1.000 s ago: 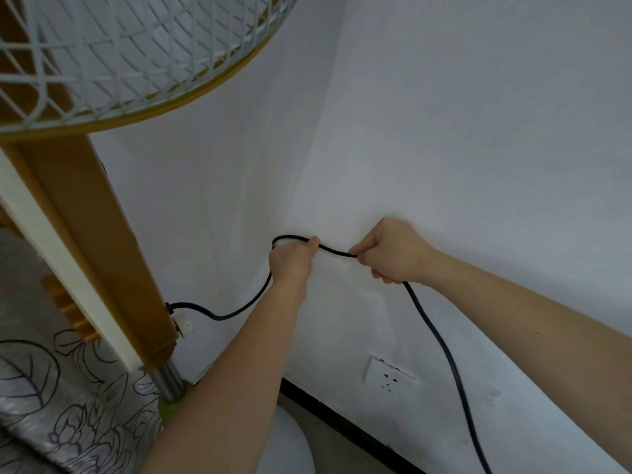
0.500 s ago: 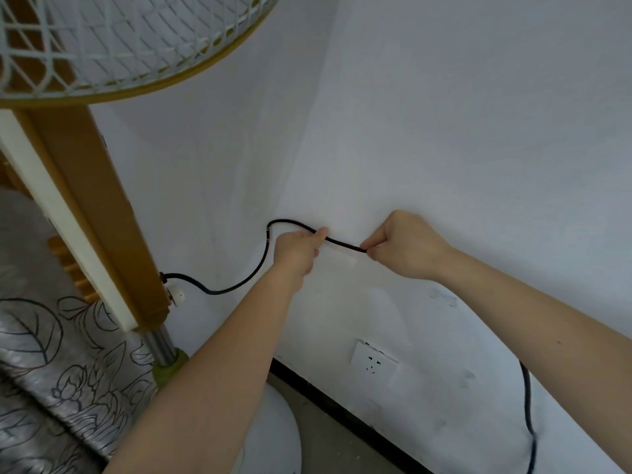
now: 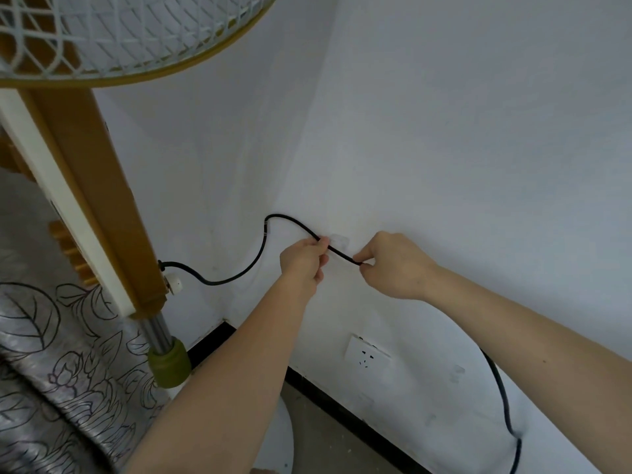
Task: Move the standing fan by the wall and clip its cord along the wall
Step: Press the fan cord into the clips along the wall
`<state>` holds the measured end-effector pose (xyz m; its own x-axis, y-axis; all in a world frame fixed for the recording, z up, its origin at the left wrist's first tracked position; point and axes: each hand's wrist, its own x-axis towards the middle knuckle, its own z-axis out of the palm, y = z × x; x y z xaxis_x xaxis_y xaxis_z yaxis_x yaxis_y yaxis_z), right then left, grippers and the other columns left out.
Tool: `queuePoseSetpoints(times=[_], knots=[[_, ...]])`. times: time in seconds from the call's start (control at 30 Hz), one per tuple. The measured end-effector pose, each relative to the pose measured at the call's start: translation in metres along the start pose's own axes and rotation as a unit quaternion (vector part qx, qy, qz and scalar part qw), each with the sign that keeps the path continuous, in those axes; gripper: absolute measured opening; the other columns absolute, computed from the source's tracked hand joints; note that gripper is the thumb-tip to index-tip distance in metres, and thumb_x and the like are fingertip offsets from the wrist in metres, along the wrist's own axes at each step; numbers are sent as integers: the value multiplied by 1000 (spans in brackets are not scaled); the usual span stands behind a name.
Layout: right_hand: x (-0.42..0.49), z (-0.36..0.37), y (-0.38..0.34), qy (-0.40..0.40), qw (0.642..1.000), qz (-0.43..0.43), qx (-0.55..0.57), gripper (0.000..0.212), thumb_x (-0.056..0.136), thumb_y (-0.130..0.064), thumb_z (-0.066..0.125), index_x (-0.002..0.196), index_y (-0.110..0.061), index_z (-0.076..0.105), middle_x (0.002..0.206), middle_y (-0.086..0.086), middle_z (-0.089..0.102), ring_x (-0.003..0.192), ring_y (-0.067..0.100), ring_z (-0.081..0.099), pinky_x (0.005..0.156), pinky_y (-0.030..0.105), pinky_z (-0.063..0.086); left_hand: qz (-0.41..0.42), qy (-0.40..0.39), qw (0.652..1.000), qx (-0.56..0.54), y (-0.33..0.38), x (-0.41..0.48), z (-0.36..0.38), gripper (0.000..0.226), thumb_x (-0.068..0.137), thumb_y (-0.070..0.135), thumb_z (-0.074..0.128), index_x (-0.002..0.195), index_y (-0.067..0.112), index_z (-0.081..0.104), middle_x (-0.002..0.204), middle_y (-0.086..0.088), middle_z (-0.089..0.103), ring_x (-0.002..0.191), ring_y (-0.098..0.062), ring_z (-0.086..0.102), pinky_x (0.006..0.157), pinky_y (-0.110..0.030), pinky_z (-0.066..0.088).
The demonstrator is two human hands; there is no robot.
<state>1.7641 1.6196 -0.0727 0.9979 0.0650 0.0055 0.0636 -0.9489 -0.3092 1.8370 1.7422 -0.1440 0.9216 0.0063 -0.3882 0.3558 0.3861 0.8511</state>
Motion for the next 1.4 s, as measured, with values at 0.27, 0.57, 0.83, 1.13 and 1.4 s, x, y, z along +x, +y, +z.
queuePoseSetpoints(times=[0.27,0.57,0.83,1.13,1.4], knots=[[4,1,-10,22,996,-1,-85,31,80,-8,49,108,-8,63,90,10,59,77,30,53,65,31,49,-32,32,999,-28,3,-3,-1,16,77,18,78,84,8,67,71,-2,66,51,-7,53,45,-20,36],[10,4,-17,33,992,-4,-120,8,82,-11,51,83,-13,43,67,-1,33,68,24,43,49,27,31,44,39,995,80,10,-3,-1,23,73,24,81,72,6,68,68,-5,70,51,-9,54,44,-21,38],[15,-3,-17,18,997,3,-77,3,78,-9,52,78,-11,49,66,1,43,55,16,43,45,26,32,-25,-1,999,48,16,-5,0,19,74,12,78,87,4,66,71,-5,68,49,-9,44,43,-18,37],[31,-27,-29,23,1000,-4,-20,37,75,-6,55,51,-12,27,46,3,30,40,19,29,41,24,22,-46,-15,998,46,19,1,-2,21,73,11,78,90,5,66,67,-4,67,49,-9,42,39,-16,38],[46,-41,-36,68,997,-12,-42,31,68,-1,50,53,-13,26,49,3,31,42,19,28,41,24,21,-53,-24,997,58,21,2,-2,24,73,11,79,93,5,67,69,-5,68,50,-9,43,39,-16,38]])
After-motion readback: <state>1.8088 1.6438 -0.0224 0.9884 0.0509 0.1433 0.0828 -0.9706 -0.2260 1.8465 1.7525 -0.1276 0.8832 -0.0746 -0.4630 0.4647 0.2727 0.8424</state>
